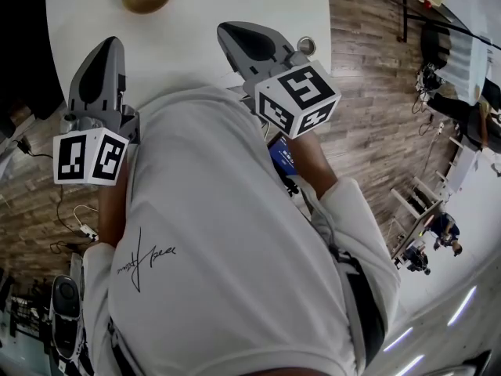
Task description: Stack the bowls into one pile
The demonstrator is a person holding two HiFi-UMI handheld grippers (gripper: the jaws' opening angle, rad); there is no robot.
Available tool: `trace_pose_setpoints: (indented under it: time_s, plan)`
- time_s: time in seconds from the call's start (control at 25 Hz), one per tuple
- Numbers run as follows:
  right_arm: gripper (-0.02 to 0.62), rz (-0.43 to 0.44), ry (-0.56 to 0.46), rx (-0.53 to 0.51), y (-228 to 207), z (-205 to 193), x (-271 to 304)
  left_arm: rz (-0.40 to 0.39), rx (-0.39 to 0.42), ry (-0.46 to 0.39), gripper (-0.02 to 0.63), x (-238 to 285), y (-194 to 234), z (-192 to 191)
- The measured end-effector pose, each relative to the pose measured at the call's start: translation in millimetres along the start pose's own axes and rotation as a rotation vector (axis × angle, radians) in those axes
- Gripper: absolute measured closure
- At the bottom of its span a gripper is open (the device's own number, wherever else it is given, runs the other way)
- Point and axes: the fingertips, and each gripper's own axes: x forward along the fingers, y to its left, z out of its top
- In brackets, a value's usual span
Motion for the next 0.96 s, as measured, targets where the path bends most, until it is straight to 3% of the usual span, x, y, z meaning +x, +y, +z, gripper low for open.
trace_pose_setpoints:
  time_s: [0.2,0.64,0.84,0.96]
  plan:
    - [0.586,0.000,-0.001,-0.002,-1,-1,-2,-0.003,0.025,-0.011,0.600,1,-3,5]
    - [0.586,0.023,0.012,-0.005,0,-3,0,-0.045,-0.011,0.057,0.598,6,-4,-8]
    - [0.586,0.024,0.022,-0.007,1,-5,1,-0.091,-0.069,0.080,0.600,8,-9,-12]
    - [0.586,0.023,0.026,-0.008,1,-5,1,-0.101,-0.057,0.090,0.600,9,-10,-14]
